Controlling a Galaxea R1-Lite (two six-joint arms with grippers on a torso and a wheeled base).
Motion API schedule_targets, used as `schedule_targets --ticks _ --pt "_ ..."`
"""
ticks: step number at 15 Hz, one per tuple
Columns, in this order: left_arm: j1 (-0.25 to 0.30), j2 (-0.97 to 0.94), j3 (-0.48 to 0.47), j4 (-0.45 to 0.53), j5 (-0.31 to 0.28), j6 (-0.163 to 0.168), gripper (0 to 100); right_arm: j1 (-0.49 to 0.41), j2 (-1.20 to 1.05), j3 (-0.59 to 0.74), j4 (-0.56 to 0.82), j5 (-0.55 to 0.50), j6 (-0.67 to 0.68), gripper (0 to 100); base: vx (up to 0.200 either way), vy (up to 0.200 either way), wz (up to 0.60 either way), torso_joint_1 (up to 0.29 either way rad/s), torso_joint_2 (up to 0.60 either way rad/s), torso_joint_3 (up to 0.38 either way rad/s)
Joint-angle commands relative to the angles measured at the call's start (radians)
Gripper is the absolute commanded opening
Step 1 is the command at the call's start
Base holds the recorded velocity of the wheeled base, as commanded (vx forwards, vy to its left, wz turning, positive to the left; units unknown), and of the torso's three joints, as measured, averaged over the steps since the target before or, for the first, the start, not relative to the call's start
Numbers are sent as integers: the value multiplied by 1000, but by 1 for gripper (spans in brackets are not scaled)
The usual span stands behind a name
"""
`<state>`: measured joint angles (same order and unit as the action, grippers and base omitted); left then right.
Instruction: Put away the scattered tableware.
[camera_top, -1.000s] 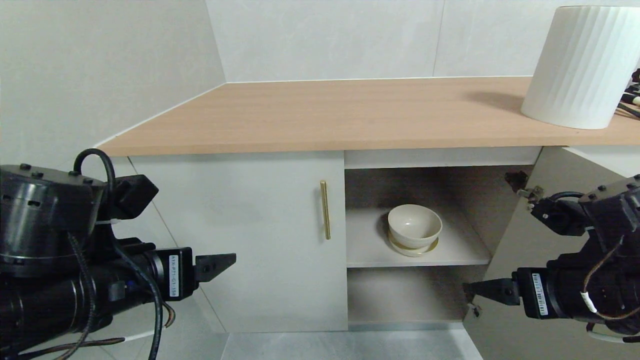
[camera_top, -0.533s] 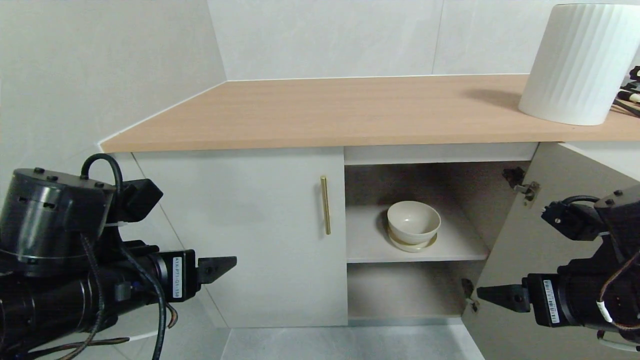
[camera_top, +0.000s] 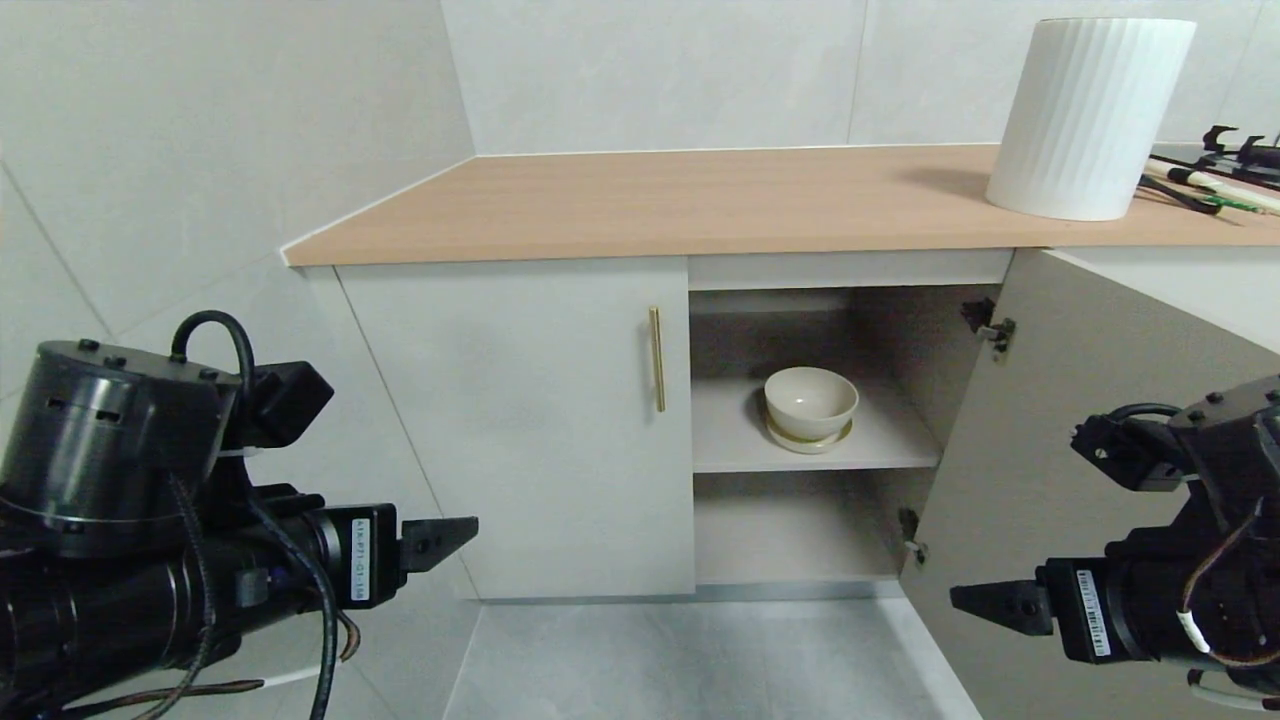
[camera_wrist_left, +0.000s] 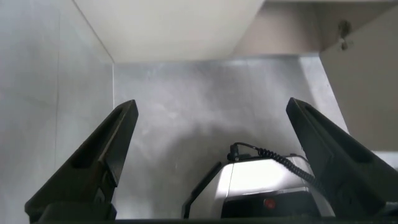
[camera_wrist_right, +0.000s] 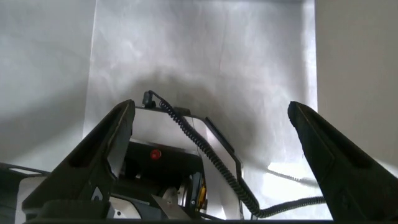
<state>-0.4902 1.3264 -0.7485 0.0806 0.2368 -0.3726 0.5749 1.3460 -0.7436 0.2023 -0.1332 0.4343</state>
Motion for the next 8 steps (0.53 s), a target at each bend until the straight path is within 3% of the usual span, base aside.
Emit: schedule_targets --ticks 1,8 --pt "-1 1 0 1 -1 0 100 0 12 1 0 0 0 100 -200 0 0 2 7 7" --pt "-7 5 1 1 1 0 100 2 15 4 2 0 -2 100 -200 0 0 4 5 4"
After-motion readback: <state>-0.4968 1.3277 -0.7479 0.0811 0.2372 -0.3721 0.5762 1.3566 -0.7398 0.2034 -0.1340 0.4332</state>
